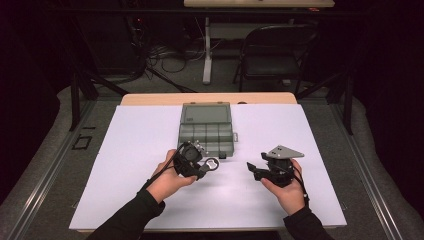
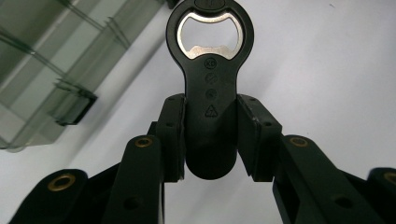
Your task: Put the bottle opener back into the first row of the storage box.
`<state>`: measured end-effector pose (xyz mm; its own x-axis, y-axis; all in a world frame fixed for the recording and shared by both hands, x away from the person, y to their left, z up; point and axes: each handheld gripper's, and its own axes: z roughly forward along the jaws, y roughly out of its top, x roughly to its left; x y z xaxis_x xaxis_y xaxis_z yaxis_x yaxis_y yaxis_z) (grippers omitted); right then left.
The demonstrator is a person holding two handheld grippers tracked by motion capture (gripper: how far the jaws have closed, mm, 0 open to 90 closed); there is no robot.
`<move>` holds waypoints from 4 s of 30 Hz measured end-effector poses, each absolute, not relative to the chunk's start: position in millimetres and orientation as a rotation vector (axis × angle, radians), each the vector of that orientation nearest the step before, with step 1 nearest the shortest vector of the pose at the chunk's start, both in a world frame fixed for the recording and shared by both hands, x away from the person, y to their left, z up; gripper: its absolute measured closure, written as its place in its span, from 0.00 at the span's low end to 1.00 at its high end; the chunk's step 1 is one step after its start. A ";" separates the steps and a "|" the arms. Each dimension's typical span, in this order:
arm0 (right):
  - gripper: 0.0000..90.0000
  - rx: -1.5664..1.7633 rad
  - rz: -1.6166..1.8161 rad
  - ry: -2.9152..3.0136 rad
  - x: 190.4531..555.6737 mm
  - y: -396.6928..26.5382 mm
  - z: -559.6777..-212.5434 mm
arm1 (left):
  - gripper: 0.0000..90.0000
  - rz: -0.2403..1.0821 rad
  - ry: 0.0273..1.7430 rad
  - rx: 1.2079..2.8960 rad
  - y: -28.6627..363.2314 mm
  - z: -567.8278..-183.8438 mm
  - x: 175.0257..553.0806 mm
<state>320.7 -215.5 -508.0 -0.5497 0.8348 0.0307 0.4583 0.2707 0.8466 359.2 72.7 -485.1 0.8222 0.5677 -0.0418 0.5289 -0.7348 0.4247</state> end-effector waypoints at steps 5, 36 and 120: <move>0.38 1.167 1.194 2.124 321.3 -215.7 -508.5 | 0.72 0.135 0.835 2.568 80.1 -480.0 366.8; 0.38 1.189 1.192 2.114 324.0 -220.8 -513.1 | 0.72 0.218 0.838 2.580 94.5 -462.2 448.9; 0.38 1.176 1.193 2.106 320.6 -216.3 -513.1 | 0.55 0.446 0.730 2.699 58.1 -486.6 510.4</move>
